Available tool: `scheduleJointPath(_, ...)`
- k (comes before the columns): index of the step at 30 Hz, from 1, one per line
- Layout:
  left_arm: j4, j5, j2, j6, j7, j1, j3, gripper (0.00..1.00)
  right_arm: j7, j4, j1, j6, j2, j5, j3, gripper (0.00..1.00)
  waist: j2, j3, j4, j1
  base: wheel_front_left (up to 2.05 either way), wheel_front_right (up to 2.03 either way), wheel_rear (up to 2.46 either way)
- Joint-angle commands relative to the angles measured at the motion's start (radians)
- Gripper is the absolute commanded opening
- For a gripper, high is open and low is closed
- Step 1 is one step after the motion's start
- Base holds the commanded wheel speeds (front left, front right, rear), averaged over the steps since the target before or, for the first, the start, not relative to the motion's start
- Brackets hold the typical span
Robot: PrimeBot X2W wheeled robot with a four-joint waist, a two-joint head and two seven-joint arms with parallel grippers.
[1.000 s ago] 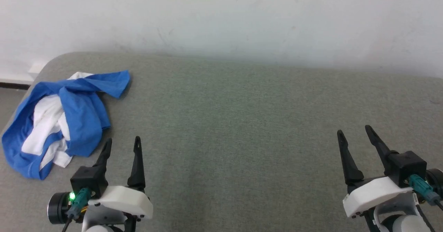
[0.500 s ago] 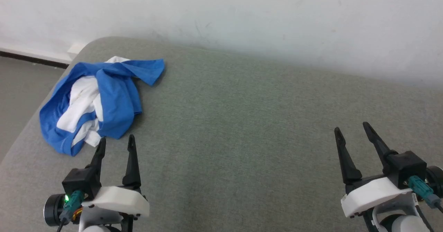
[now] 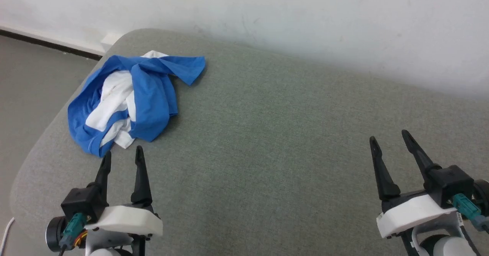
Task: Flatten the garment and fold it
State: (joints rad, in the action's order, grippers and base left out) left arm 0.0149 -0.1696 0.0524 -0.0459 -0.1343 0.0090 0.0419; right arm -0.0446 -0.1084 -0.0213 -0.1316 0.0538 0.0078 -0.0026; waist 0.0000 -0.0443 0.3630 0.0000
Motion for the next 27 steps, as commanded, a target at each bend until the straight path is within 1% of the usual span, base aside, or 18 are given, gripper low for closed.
scheduleJointPath(1, 0.008, -0.015, -0.001, -0.008, -0.013, -0.014, 0.007, 1.00, 0.000, -0.011, -0.005, 0.001, -0.002, -0.003, 0.003, 1.00, 0.0000, -0.012, 0.011, 0.0000, 0.00, 0.00, 0.00)
scheduleJointPath(9, 0.041, -0.021, -0.001, -0.002, -0.030, -0.075, 0.043, 1.00, 0.015, -0.037, 0.018, 0.001, -0.002, -0.011, 0.012, 1.00, 0.0000, -0.080, 0.000, 0.0000, 0.00, 0.00, 0.00)
scheduleJointPath(16, 0.071, 0.015, 0.003, 0.014, -0.045, -0.265, 0.117, 1.00, 0.036, -0.071, 0.061, 0.001, -0.002, -0.052, 0.019, 1.00, 0.0000, -0.182, -0.041, 0.0000, 0.00, 0.00, 0.00)
scheduleJointPath(19, 0.015, 0.015, 0.030, 0.031, -0.051, -0.363, 0.150, 1.00, 0.040, -0.078, 0.083, 0.001, 0.003, -0.054, 0.026, 1.00, 0.0000, -0.226, -0.065, 0.0000, 0.00, 0.00, 0.00)
scheduleJointPath(20, 0.015, 0.015, 0.030, 0.031, -0.051, -0.363, 0.150, 1.00, 0.040, -0.078, 0.083, 0.001, 0.003, -0.054, 0.026, 1.00, 0.0000, -0.226, -0.065, 0.0000, 0.00, 0.00, 0.00)
scheduleJointPath(23, -0.103, 0.003, 0.082, 0.046, -0.045, -0.463, 0.170, 1.00, 0.039, -0.076, 0.105, 0.001, 0.008, -0.047, 0.031, 1.00, 0.0000, -0.262, -0.092, 0.0000, 0.00, 0.00, 0.00)
scheduleJointPath(27, -0.286, -0.022, 0.164, 0.057, 0.085, -0.594, 0.188, 1.00, 0.035, -0.071, 0.128, 0.001, 0.011, -0.041, 0.035, 1.00, 0.0000, -0.306, -0.125, 0.0000, 0.00, 0.00, 0.00)
